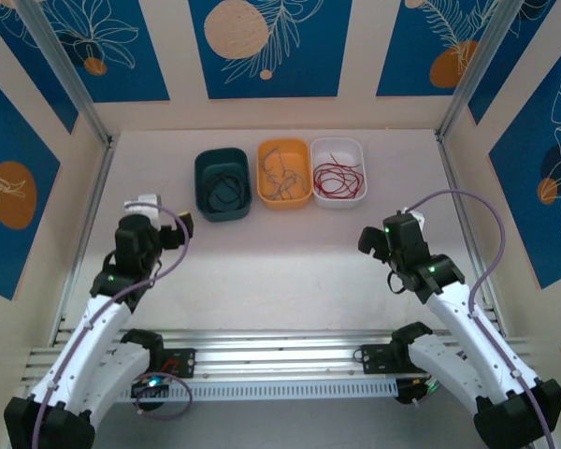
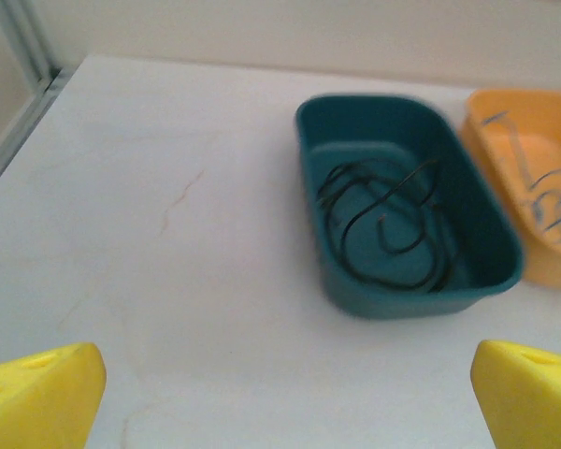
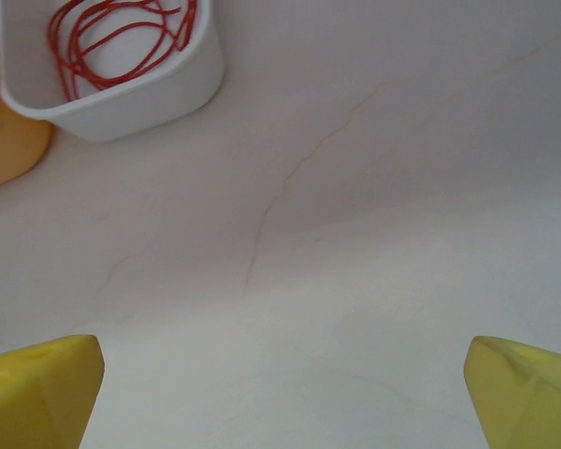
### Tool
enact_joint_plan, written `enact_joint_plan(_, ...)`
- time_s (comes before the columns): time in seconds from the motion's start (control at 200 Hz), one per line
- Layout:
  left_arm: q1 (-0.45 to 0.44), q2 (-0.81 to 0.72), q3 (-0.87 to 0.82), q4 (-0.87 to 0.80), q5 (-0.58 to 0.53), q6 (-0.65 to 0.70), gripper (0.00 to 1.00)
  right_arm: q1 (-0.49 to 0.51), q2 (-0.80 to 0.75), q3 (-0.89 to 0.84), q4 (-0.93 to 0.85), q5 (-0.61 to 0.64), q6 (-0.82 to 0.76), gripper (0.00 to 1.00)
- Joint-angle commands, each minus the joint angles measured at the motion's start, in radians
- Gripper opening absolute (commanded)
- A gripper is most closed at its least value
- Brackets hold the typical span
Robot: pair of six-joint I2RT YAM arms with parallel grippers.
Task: Untangle the cables
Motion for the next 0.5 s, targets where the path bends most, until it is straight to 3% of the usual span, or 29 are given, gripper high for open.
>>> enact_joint_plan(0.0, -0.004, -0.031, -0.111, 0.162, -0.114, 0.081, 1.0, -0.009, -0.063, -0.102, 0.21, 0.09, -0.167, 0.99)
enact_joint_plan(0.205, 0.007, 0.085, -0.198, 0.361, -0.145, 0.142, 1.0, -0.068, -0.091, -0.244, 0.458, 0.06, -0.312, 0.99)
enact_joint_plan(0.495, 0.049, 0.295, -0.27, 0.691, -0.037, 0.217, 1.0, -0.194, -0.078, -0.377, 0.743, -0.093, -0.379, 0.99)
